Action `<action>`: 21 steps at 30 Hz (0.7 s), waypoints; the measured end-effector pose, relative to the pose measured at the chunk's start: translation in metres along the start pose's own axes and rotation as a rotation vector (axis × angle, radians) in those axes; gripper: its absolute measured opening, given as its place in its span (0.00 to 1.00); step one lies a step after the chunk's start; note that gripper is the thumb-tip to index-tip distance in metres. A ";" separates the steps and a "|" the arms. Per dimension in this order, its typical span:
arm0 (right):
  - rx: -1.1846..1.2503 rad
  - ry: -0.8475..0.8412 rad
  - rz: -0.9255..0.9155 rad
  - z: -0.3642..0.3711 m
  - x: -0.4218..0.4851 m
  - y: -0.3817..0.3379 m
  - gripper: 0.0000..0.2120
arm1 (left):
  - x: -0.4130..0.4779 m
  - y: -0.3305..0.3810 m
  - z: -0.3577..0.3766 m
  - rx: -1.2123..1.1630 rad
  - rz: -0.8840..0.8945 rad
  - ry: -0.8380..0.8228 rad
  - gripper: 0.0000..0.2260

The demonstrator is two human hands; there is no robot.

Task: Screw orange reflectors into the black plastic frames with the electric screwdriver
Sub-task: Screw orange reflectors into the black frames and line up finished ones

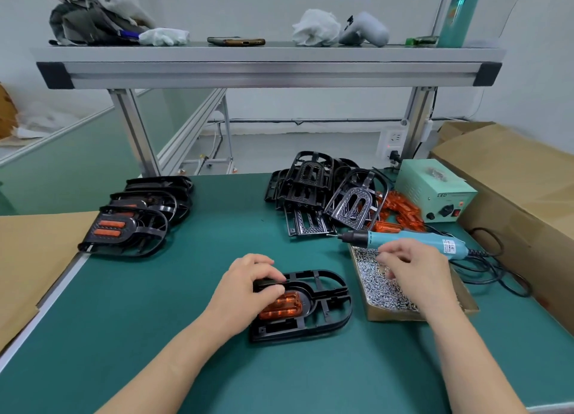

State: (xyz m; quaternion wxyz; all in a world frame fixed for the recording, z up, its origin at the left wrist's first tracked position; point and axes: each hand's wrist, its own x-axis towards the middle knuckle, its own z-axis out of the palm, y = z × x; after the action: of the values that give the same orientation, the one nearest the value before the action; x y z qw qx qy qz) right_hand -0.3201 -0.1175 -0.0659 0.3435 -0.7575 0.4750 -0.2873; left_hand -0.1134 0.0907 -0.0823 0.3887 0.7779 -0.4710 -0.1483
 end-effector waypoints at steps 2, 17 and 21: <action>0.333 -0.036 0.043 0.008 -0.010 -0.013 0.05 | 0.002 0.009 0.002 -0.063 0.024 0.111 0.10; 0.848 -0.196 0.096 0.085 -0.067 -0.072 0.04 | -0.001 0.032 0.025 0.195 0.327 0.499 0.04; 0.756 -0.218 0.074 0.090 -0.070 -0.068 0.02 | 0.000 0.025 0.023 0.248 0.402 0.505 0.03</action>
State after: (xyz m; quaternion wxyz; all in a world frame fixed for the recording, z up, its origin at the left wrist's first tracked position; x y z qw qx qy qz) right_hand -0.2425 -0.0101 -0.0732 0.6568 -0.5860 0.3234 -0.3472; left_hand -0.1427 0.0733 -0.0785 0.4170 0.7231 -0.5182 0.1865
